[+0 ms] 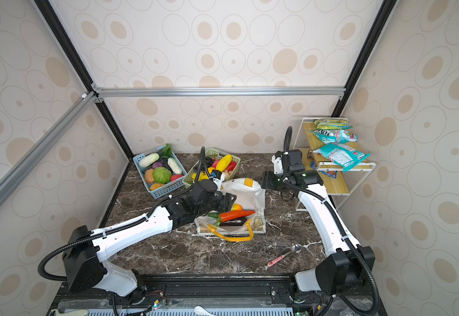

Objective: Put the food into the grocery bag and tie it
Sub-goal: 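Open the left gripper to release the carrot inside the tote, then move the open left gripper back over the vegetable basket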

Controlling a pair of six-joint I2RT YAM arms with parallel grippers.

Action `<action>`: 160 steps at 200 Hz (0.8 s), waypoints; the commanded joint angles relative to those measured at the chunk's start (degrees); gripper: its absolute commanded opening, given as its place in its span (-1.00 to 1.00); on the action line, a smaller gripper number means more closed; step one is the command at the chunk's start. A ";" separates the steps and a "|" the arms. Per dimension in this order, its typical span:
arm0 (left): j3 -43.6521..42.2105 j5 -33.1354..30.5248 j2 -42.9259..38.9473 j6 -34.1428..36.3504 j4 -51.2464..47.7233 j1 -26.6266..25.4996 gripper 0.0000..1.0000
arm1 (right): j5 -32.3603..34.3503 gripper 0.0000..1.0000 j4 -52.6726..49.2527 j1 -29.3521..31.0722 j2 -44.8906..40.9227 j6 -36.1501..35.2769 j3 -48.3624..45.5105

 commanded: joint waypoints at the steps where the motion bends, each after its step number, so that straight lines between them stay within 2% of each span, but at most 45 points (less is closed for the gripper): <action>1: 4.20 -2.84 0.01 0.03 -0.25 2.54 0.37 | -0.54 0.29 -0.64 0.83 -0.25 -0.53 2.19; 71: 7.81 -4.54 -0.52 -0.16 -0.84 11.31 0.37 | -0.91 0.29 -0.32 1.01 2.23 -1.17 5.16; 125: 8.81 -10.06 -0.70 0.52 -3.83 19.26 0.38 | -2.35 0.28 -0.04 1.14 5.00 -1.74 8.77; 160: 7.77 -9.49 -0.31 0.37 -4.03 24.79 0.38 | -2.71 0.29 -0.14 1.62 6.47 -2.04 10.82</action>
